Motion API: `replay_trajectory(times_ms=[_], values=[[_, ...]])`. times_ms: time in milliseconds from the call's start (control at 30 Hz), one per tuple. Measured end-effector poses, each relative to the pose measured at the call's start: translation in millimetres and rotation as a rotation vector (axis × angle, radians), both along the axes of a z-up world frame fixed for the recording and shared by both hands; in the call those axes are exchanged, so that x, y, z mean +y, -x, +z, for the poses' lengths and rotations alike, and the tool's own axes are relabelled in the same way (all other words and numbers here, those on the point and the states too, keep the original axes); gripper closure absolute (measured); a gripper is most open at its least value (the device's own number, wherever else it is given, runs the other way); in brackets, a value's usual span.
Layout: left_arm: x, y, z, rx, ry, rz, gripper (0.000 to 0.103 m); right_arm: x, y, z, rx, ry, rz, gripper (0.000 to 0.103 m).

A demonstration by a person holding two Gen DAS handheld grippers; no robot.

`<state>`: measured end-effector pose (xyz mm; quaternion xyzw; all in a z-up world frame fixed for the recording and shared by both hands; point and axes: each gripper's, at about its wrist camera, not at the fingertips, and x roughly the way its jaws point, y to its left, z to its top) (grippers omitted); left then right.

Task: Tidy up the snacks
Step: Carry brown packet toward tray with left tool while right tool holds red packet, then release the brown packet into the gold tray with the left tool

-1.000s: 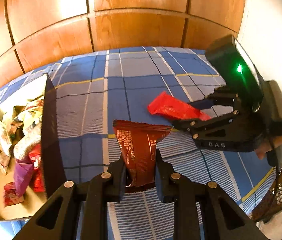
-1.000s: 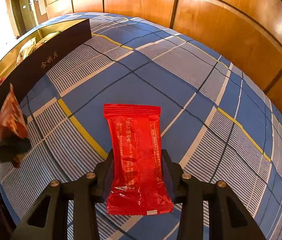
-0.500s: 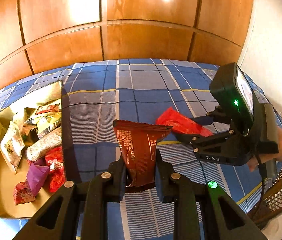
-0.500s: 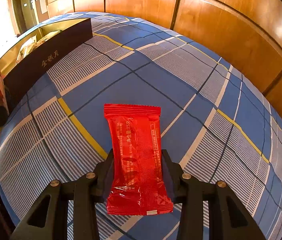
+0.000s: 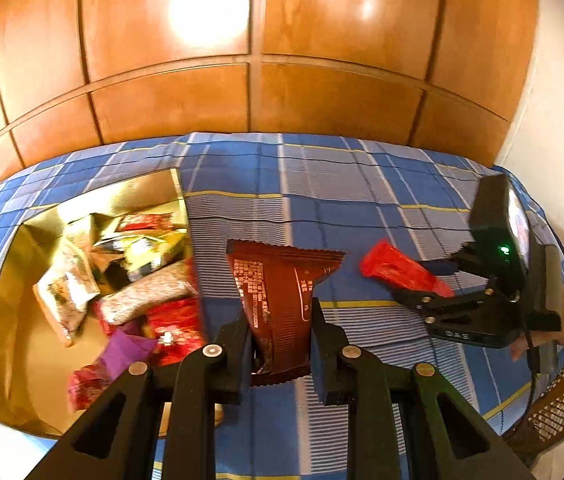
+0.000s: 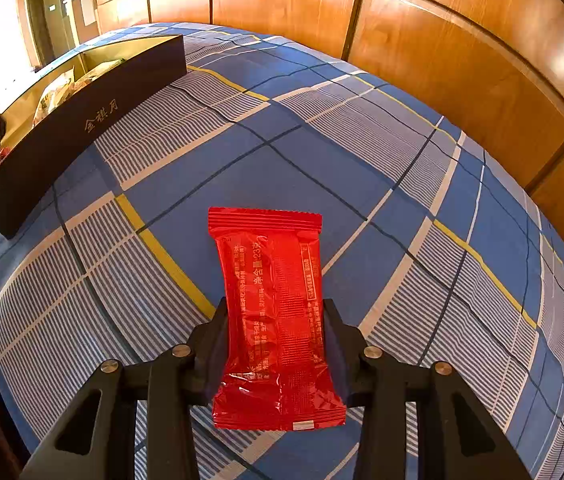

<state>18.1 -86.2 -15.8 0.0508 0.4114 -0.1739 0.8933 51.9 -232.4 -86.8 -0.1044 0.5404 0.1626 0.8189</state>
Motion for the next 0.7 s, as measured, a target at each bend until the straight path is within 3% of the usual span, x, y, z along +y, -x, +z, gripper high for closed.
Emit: replay_trajectory(times_ms=[233, 533, 700], values=[[48, -11, 4, 0.015, 0.018, 0.107, 0.080, 0, 0, 0, 0.000, 0.000, 0.001, 0.061], [186, -19, 6, 0.073, 0.113, 0.451, 0.080, -1, 0, 0, -0.001, 0.002, 0.000, 0.061], [225, -17, -5, 0.109, 0.129, 0.547, 0.080, 0, 0, 0, -0.001, 0.001, -0.004, 0.061]])
